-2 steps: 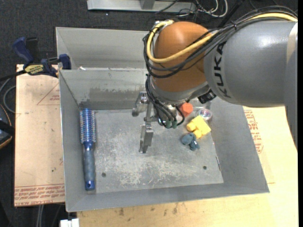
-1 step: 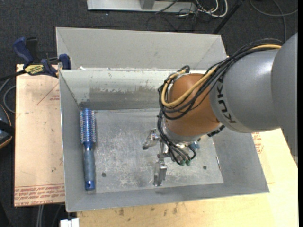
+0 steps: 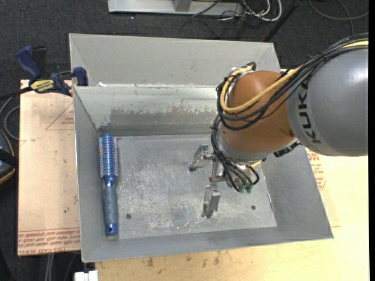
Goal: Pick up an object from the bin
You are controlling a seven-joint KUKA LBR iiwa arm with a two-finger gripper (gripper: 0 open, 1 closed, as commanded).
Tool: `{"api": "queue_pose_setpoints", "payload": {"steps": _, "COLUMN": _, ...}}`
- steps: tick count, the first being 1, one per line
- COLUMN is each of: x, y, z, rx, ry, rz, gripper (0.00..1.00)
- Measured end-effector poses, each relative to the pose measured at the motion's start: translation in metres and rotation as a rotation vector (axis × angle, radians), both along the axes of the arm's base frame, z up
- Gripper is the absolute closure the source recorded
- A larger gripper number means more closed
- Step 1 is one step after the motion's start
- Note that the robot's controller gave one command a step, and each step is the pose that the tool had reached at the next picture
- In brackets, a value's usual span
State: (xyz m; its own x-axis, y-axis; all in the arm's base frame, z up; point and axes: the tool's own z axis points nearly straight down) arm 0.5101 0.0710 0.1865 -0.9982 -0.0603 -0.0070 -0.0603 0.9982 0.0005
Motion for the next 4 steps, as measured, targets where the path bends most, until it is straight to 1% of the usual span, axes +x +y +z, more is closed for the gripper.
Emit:
{"api": "queue_pose_setpoints", "payload": {"steps": 1, "x": -0.019, "y": -0.047, "z": -0.111, "rx": 0.002, "ry": -0.013, "rz": 0.195, "gripper": 0.00}}
{"api": "queue_pose_setpoints", "payload": {"steps": 2, "x": 0.048, "y": -0.017, "z": -0.093, "rx": 0.000, "ry": -0.004, "rz": 0.311, "gripper": 0.00}}
{"api": "queue_pose_setpoints", "payload": {"steps": 3, "x": 0.009, "y": -0.070, "z": -0.087, "rx": -0.002, "ry": 0.009, "rz": 0.010, "gripper": 0.00}}
{"api": "queue_pose_setpoints", "payload": {"steps": 4, "x": -0.011, "y": -0.009, "z": -0.112, "rx": 0.001, "ry": -0.011, "rz": -0.124, "gripper": 0.00}}
